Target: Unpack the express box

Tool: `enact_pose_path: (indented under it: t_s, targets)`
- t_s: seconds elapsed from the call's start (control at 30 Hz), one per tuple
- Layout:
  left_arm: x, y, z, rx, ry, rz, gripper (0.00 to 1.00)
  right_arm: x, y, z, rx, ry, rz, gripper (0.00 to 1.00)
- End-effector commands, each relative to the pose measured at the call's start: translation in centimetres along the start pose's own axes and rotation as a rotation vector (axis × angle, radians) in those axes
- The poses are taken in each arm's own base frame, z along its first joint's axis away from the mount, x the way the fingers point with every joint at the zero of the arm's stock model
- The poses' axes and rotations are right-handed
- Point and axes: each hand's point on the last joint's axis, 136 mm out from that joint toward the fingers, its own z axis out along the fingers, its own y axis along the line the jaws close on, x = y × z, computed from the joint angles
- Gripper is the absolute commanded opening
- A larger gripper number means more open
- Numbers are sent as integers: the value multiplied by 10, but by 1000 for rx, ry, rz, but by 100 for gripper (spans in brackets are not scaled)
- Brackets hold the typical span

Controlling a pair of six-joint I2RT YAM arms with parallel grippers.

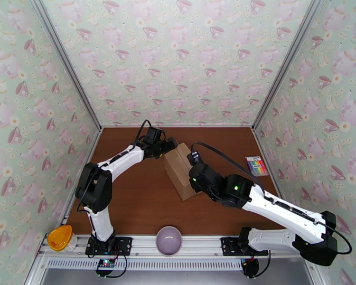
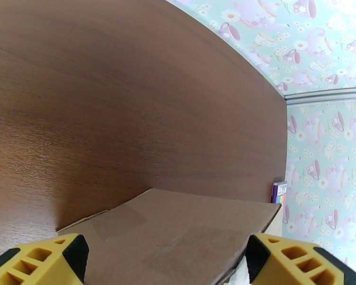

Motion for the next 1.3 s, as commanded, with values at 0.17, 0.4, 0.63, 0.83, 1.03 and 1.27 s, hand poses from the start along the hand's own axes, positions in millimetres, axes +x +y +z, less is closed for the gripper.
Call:
enact_pose_path:
  t_s: [0.17, 0.4, 0.63, 0.83, 1.03, 1.27]
  targets:
    - [4, 78, 16, -265, 12, -54, 93, 12, -8, -14, 5, 69, -37, 0]
    - [-5, 67, 3, -220, -41, -48, 93, 20, -4, -7, -3, 76, -23, 0]
    - [-27, 35, -55, -132, -164, 48, 94, 17, 3, 0, -12, 68, -29, 0]
    - [-19, 15, -96, -65, -188, 107, 95, 13, 4, 0, -13, 56, -32, 0]
    - [12, -25, -97, -4, -83, 221, 96, 12, 5, 0, -16, 49, -33, 0]
    - [51, -21, -78, -30, 46, 212, 97, 7, 2, -3, -12, 32, -34, 0]
